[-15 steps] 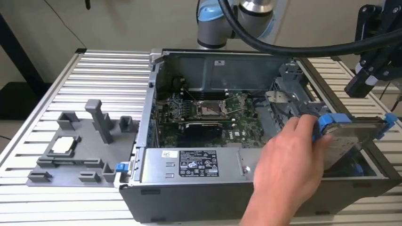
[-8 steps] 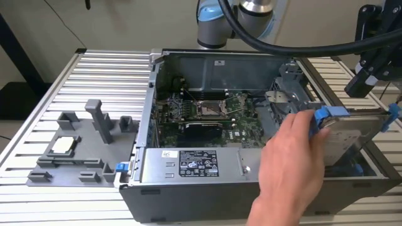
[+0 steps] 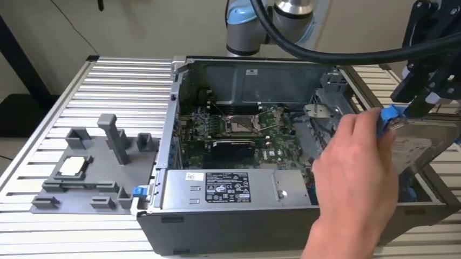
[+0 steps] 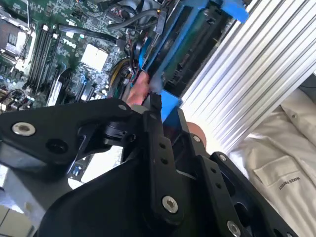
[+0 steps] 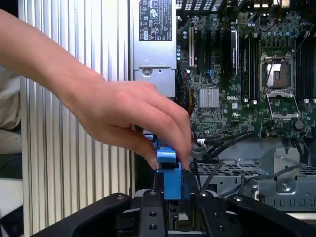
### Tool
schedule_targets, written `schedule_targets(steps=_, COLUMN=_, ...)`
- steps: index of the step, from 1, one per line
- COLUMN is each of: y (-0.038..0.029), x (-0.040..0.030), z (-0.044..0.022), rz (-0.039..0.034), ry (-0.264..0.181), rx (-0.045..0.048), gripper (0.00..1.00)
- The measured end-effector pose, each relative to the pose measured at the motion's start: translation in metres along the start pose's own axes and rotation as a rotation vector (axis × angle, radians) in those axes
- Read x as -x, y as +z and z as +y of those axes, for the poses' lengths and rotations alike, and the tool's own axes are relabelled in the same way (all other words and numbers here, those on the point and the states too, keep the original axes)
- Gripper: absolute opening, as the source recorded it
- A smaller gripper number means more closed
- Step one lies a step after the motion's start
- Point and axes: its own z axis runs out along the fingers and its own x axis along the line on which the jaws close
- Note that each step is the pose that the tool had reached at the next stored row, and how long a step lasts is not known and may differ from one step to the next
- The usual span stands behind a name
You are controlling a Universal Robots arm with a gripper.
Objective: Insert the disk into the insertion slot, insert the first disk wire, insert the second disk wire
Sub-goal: 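Insert the second disk wire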
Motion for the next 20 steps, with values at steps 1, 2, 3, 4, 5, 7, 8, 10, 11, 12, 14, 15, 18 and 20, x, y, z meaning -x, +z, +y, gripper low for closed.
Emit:
schedule_targets(steps=1, y=0.0000, x=0.0000, z=0.0000, rz=0.0000, ry=0.000, rx=0.0000, gripper=0.36)
schedule_targets(steps=2, y=0.0000, x=0.0000, z=0.0000, rz=0.0000, ry=0.000, rx=0.0000, gripper=0.42)
schedule_targets(steps=3, y=0.0000, x=0.0000, z=0.0000, rz=0.0000, ry=0.000, rx=0.0000, gripper=0.42)
schedule_targets(steps=4, y=0.0000, x=0.0000, z=0.0000, rz=0.0000, ry=0.000, rx=0.0000, gripper=0.48)
schedule_targets(steps=5, y=0.0000, x=0.0000, z=0.0000, rz=0.0000, ry=0.000, rx=0.0000, gripper=0.48)
schedule_targets(steps=7, y=0.0000, x=0.0000, z=0.0000, rz=0.0000, ry=0.000, rx=0.0000, gripper=0.48)
schedule_targets(steps=8, y=0.0000, x=0.0000, z=0.0000, rz=0.0001, ry=0.000, rx=0.0000, gripper=0.48)
schedule_targets(steps=10, y=0.0000, x=0.0000, z=0.0000, rz=0.0000, ry=0.000, rx=0.0000, gripper=0.48)
schedule_targets(steps=11, y=0.0000, x=0.0000, z=0.0000, rz=0.0000, ry=0.000, rx=0.0000, gripper=0.48)
schedule_targets(steps=12, y=0.0000, x=0.0000, z=0.0000, rz=0.0000, ry=0.000, rx=0.0000, gripper=0.48)
schedule_targets(steps=14, y=0.0000, x=0.0000, z=0.0000, rz=0.0000, ry=0.000, rx=0.0000, gripper=0.46)
schedule_targets(steps=15, y=0.0000, x=0.0000, z=0.0000, rz=0.0000, ry=0.000, rx=0.0000, gripper=0.40)
schedule_targets(steps=18, y=0.0000, x=0.0000, z=0.0000, rz=0.0000, ry=0.000, rx=0.0000, gripper=0.33)
schedule_targets(steps=20, y=0.0000, x=0.0000, z=0.0000, rz=-0.0001, ry=0.000, rx=0.0000, gripper=0.33)
